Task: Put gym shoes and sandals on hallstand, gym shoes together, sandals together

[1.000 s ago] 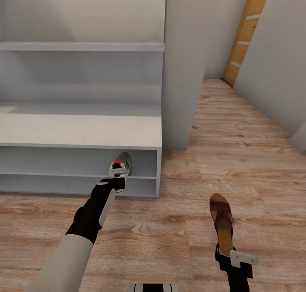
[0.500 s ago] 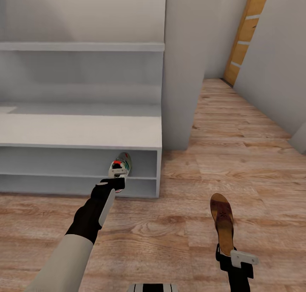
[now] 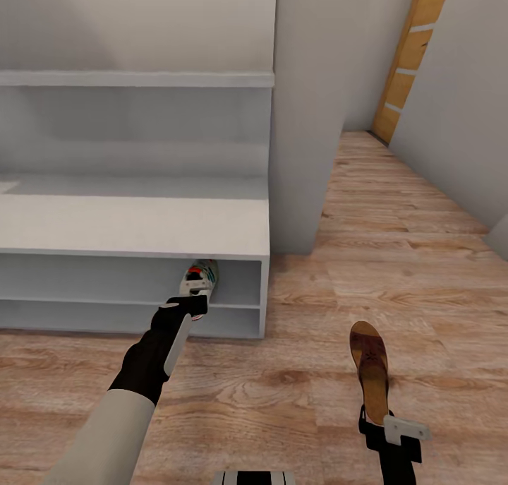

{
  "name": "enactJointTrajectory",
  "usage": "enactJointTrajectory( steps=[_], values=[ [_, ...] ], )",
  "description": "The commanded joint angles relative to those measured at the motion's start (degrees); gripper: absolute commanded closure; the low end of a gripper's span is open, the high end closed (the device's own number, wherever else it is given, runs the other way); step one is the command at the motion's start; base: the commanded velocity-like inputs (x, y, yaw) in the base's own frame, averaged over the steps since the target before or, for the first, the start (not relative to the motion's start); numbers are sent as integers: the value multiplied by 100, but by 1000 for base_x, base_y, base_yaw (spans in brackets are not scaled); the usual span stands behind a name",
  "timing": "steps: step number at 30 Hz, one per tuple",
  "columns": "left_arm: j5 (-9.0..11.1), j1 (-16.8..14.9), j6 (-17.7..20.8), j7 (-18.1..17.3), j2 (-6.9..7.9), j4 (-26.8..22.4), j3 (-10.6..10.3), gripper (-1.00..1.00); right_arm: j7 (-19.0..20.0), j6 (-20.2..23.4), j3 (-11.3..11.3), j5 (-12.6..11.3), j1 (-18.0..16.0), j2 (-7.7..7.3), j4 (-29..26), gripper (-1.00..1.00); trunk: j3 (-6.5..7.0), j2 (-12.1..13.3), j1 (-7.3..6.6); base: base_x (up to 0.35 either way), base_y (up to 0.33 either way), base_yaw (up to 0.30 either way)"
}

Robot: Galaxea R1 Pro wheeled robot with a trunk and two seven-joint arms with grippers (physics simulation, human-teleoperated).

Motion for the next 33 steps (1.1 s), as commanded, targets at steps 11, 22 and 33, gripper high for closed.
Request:
enactJointTrajectory(
  steps=[11,22,33],
  values=[
    [-2,0,-2,4,0,12,0,100,6,-9,-7,-20,-2,0,-1,100,0,0,0,13,0,0],
    [-9,0,-5,0,0,31,3,100,5,-9,-8,-20,0,0,-1,100,0,0,0,2,0,0],
    [-18,-20,-3,-4,0,74,9,100,5,-9,-9,-20,0,0,-1,100,0,0,0,0,0,0]
  ],
)
